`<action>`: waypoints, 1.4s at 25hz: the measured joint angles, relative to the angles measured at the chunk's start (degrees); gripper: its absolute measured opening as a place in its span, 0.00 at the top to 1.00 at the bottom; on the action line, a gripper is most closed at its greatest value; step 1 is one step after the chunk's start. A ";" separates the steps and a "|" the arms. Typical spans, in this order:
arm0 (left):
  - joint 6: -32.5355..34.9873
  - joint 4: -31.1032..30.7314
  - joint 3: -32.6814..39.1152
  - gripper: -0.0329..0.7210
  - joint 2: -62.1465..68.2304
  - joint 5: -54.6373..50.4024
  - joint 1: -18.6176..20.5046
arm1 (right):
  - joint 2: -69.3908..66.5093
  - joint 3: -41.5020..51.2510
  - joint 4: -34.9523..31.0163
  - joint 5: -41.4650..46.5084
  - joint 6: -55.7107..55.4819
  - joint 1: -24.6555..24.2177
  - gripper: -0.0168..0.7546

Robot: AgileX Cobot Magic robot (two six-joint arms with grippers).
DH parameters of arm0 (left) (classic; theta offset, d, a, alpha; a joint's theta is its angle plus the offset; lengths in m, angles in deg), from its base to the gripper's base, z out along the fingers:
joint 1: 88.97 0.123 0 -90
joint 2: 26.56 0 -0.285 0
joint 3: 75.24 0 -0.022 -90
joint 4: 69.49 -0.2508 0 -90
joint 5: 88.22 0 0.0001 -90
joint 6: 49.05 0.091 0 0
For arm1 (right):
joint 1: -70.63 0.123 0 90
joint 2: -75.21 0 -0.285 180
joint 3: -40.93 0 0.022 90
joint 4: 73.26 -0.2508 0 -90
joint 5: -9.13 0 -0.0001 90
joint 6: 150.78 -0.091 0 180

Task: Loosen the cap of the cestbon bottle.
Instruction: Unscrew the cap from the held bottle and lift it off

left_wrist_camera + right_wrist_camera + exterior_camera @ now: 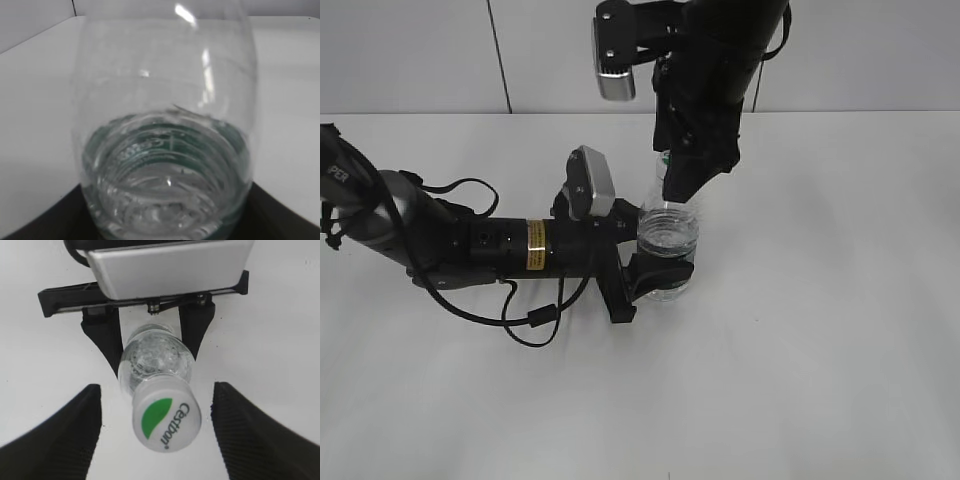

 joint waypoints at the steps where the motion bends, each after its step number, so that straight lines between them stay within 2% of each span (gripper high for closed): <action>1: 0.00 0.00 0.00 0.41 0.00 0.00 0.00 | 0.00 0.00 -0.05 0.00 -1.13 0.00 0.28; 5: -0.15 0.00 -0.05 0.41 0.00 0.00 0.00 | 1.92 0.00 -0.24 0.00 -10.39 0.00 0.26; 8: -0.15 0.00 -0.05 0.41 0.00 -0.11 0.00 | 4.28 0.00 -0.25 0.05 -22.92 0.00 0.26; 14: -0.15 0.00 -0.05 0.41 0.00 -0.11 0.00 | 5.20 0.00 0.44 0.05 -62.19 0.00 0.26; 17: -0.15 0.00 -0.05 0.41 0.00 -0.11 0.00 | 5.20 0.00 1.22 0.11 -73.70 0.00 0.29; 22: -0.15 0.00 -0.05 0.41 0.00 -0.11 0.00 | 5.00 0.00 1.27 0.11 -78.37 0.00 0.31; 35: -0.19 0.00 -0.05 0.41 0.00 -0.11 0.00 | 1.10 0.00 0.66 0.11 -79.19 0.00 0.31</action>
